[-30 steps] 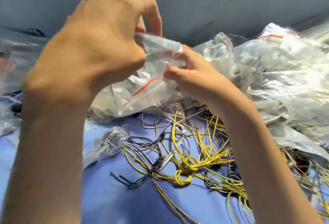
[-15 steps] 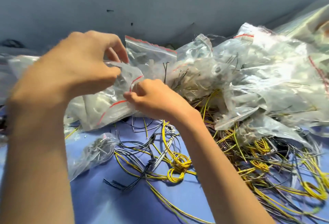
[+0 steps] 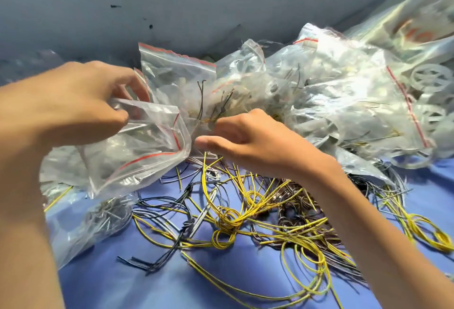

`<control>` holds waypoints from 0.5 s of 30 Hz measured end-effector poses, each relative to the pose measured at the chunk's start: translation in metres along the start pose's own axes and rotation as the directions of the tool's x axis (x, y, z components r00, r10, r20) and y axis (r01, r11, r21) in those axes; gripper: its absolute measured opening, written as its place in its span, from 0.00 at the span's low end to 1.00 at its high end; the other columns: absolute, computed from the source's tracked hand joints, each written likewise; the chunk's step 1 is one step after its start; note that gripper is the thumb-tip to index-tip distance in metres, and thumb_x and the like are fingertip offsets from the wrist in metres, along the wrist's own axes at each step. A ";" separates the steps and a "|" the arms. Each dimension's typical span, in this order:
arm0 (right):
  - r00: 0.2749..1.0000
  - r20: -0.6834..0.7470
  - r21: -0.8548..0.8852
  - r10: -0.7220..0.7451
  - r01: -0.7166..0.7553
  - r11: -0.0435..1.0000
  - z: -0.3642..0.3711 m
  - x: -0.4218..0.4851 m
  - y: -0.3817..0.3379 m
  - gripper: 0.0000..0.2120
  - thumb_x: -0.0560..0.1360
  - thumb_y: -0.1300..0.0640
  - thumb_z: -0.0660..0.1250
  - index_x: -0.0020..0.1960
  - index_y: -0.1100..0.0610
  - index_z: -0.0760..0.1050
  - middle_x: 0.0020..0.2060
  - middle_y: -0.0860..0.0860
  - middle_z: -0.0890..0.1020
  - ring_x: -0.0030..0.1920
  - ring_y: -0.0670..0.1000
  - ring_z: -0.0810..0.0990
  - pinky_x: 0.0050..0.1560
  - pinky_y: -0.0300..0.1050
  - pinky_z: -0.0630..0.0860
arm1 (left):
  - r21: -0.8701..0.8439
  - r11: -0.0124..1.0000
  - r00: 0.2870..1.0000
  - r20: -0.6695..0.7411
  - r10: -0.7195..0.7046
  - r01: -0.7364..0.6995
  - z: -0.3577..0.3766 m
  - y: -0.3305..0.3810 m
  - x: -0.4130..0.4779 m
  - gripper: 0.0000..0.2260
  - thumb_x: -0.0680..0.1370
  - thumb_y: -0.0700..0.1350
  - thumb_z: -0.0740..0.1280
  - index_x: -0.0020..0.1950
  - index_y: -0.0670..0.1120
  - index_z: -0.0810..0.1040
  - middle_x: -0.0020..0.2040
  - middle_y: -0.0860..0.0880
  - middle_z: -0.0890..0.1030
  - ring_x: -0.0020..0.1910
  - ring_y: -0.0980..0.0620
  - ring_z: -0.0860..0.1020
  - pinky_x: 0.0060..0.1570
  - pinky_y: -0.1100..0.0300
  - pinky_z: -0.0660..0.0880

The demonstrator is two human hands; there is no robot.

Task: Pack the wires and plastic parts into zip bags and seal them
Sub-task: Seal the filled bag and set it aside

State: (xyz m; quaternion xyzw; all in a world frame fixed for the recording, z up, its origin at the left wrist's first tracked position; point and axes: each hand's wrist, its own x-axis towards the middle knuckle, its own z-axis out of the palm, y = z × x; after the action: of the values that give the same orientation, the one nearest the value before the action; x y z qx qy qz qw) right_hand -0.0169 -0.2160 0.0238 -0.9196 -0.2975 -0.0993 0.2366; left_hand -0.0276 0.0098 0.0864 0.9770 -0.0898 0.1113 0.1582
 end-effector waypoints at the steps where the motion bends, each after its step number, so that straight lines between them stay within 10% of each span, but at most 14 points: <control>1: 0.996 -0.088 0.008 0.000 0.001 1.000 -0.005 -0.009 0.009 0.22 0.76 0.39 0.62 0.34 0.56 0.72 0.25 0.47 0.73 0.28 0.48 0.71 0.31 0.44 0.67 | -0.012 1.000 1.000 0.024 0.003 -0.003 0.000 0.001 -0.001 0.20 0.61 0.45 0.63 0.43 0.69 0.74 0.36 0.61 0.82 0.37 0.53 0.77 0.46 0.52 0.76; 9: 0.786 -0.589 -0.197 0.191 -0.368 0.909 -0.015 -0.107 0.104 0.12 0.70 0.52 0.55 0.30 0.53 0.64 0.22 0.47 0.63 0.25 0.50 0.65 0.30 0.41 0.59 | -0.097 0.994 0.954 0.293 0.067 -0.040 0.010 0.015 0.002 0.12 0.62 0.49 0.60 0.42 0.61 0.76 0.40 0.62 0.82 0.23 0.60 0.77 0.38 0.58 0.74; 15: 0.387 -0.807 0.142 0.446 -0.606 0.783 -0.015 -0.114 0.135 0.22 0.65 0.56 0.61 0.57 0.64 0.70 0.59 0.61 0.68 0.63 0.62 0.67 0.64 0.48 0.61 | -0.086 0.991 0.915 0.382 0.127 -0.102 0.029 0.029 0.010 0.08 0.72 0.46 0.62 0.48 0.56 0.74 0.44 0.56 0.82 0.25 0.62 0.76 0.32 0.73 0.69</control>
State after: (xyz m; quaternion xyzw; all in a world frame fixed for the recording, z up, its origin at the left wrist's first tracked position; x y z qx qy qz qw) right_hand -0.0291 -0.3767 -0.0509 -0.8320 0.1618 -0.4500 0.2813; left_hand -0.0186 -0.0284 0.0710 0.9672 -0.1798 -0.0772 0.1619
